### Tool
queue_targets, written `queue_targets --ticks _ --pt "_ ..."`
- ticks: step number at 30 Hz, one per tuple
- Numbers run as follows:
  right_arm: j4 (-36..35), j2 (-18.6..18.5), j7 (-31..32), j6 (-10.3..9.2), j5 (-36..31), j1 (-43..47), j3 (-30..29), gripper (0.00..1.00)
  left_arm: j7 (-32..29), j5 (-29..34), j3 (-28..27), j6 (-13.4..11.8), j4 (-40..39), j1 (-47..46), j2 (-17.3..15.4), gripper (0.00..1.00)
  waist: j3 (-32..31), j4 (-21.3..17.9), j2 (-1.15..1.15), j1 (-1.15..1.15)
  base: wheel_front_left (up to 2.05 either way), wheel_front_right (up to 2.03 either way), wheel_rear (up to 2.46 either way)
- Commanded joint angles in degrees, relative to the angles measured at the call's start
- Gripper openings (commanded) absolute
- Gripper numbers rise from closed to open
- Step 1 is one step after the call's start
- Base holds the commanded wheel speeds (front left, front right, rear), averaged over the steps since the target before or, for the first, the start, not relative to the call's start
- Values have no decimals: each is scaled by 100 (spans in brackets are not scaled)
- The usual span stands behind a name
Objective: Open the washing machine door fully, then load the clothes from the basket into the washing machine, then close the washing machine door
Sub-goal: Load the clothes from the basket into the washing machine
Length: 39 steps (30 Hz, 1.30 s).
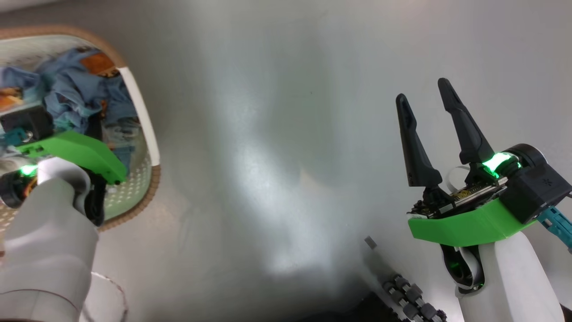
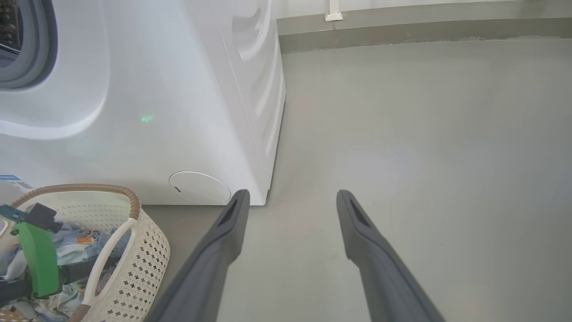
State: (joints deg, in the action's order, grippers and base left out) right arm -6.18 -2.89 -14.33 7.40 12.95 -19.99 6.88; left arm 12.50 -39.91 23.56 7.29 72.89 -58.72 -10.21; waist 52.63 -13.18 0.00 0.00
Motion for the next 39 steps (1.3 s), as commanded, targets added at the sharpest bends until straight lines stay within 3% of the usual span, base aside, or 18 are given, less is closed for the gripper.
queue_targets --ticks 1,9,15,22,29,39 --pt "-84 2 -66 9 -74 200 96 100 96 60 -62 11 -68 254 -161 0 -248 206 0 0 0 0 0" --pt "28 2 -1 9 -214 270 15 100 247 285 -197 -20 -830 668 -107 0 -880 491 0 0 0 0 0" --pt "129 2 87 9 -257 397 -65 100 249 812 -684 -224 -1937 1376 -36 0 -1448 683 0 0 0 0 0" --pt "283 2 190 9 -274 650 -184 100 249 1576 -1278 -250 -3045 2251 160 0 -2157 923 0 0 0 0 0" --pt "461 2 284 9 -347 881 -189 100 250 2258 -1640 -256 -3798 2966 293 0 -2859 1130 0 0 0 0 0" --pt "694 2 427 9 -457 1290 -240 100 250 2691 -2120 -352 -4799 4088 357 0 -3800 1341 0 0 0 0 0"
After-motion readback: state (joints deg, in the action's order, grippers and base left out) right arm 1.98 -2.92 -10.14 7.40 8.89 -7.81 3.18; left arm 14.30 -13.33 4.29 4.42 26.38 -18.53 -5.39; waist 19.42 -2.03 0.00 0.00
